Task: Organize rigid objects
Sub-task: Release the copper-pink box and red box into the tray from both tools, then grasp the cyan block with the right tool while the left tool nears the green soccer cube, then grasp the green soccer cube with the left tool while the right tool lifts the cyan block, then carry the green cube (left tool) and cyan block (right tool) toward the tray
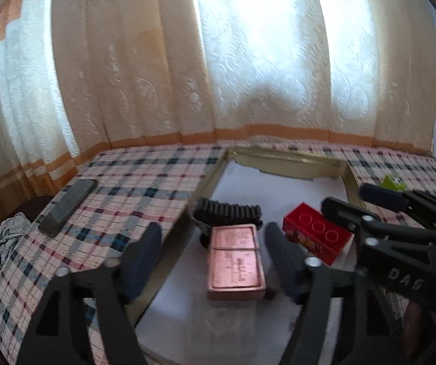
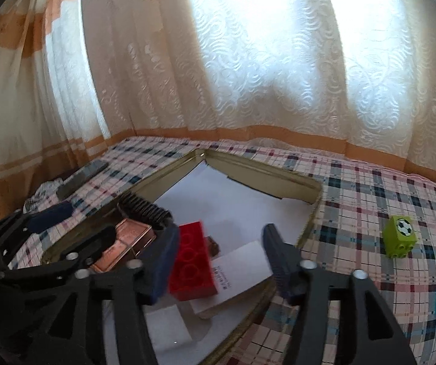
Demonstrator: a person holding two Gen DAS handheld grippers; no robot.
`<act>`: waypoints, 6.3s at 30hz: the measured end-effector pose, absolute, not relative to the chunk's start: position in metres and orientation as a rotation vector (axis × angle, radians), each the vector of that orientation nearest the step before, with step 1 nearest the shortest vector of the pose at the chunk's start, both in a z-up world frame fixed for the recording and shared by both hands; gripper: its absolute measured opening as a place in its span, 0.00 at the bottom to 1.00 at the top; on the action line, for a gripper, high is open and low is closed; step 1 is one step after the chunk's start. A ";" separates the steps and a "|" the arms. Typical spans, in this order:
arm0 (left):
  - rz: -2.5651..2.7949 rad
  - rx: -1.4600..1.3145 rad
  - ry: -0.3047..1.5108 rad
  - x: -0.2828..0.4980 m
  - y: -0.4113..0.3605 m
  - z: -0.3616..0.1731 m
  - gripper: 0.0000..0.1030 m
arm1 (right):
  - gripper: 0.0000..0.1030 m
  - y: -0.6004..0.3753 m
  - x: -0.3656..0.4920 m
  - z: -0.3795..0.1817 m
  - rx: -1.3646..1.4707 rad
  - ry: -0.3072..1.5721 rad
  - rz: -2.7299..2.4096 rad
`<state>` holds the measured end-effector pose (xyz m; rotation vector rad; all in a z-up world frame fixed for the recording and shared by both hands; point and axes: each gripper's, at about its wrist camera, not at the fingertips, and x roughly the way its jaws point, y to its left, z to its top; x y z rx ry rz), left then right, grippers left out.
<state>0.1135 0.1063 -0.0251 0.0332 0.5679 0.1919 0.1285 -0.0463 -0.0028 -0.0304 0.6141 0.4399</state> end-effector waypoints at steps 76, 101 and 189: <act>-0.168 0.111 0.863 0.284 -0.160 -0.079 0.76 | 0.66 -0.331 0.148 -0.037 0.114 0.820 -0.224; -0.192 0.067 0.710 0.215 -0.125 -0.062 0.29 | 0.66 -0.302 0.129 -0.018 0.065 0.683 -0.100; -0.099 0.020 0.437 0.085 -0.054 -0.033 0.29 | 0.66 -0.204 0.034 0.009 -0.052 0.399 0.042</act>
